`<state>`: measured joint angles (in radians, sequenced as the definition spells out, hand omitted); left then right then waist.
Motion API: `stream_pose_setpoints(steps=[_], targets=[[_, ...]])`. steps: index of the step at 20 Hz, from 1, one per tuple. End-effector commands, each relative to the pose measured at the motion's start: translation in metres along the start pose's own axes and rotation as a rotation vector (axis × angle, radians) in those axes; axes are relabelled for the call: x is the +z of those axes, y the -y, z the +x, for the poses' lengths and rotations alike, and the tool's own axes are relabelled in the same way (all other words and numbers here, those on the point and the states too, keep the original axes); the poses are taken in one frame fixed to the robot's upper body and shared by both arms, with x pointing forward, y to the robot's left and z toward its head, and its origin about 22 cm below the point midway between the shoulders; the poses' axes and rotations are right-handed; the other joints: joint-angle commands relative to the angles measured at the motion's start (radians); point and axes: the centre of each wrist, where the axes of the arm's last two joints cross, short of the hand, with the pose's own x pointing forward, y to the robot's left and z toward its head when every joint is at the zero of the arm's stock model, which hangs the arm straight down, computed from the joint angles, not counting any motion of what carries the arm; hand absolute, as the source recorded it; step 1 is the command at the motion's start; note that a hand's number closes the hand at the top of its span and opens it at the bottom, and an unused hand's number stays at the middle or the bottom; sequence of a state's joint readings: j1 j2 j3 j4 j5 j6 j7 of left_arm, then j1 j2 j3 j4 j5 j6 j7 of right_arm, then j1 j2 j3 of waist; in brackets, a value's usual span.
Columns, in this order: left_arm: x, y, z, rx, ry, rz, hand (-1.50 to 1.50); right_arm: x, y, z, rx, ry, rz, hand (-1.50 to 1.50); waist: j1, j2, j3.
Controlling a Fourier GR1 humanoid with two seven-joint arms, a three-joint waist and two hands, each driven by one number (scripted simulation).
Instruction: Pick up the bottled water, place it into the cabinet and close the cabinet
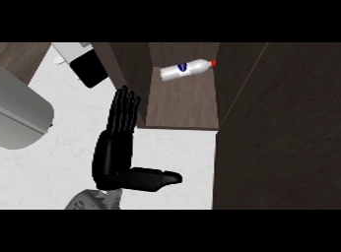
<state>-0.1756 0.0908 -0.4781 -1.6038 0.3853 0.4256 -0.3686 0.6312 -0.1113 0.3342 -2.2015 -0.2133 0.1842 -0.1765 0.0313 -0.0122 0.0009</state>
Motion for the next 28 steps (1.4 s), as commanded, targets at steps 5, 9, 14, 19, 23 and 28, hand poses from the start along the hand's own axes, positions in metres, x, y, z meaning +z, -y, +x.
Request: stream_pose_setpoints(steps=[5, 9, 14, 19, 23, 28], targets=[[0.067, 0.001, 0.062, 0.067, 0.016, -0.019, -1.5, 0.004, -0.026, 0.001, 0.08, -0.092, 0.223, 1.5, -0.014, 0.004, -0.001], [0.09, -0.015, 0.091, 0.023, 0.027, 0.016, -1.5, 0.002, -0.014, 0.016, 0.136, -0.139, 0.366, 1.5, -0.007, 0.005, -0.001], [0.119, -0.032, 0.109, -0.001, 0.066, 0.053, -1.5, -0.002, -0.042, 0.014, 0.109, -0.153, 0.503, 1.5, -0.004, 0.005, -0.002], [0.13, -0.054, 0.14, -0.006, 0.068, 0.083, -1.5, -0.007, -0.06, 0.032, 0.159, -0.088, 0.54, 1.5, -0.004, 0.006, -0.003], [0.144, -0.07, 0.138, 0.001, 0.07, 0.099, -1.5, -0.01, -0.07, 0.03, 0.166, -0.087, 0.568, 1.5, 0.004, 0.005, -0.004], [0.155, -0.078, 0.145, 0.012, 0.063, 0.084, -1.5, -0.02, -0.081, 0.033, 0.155, -0.077, 0.567, 1.5, 0.026, 0.007, -0.006]])
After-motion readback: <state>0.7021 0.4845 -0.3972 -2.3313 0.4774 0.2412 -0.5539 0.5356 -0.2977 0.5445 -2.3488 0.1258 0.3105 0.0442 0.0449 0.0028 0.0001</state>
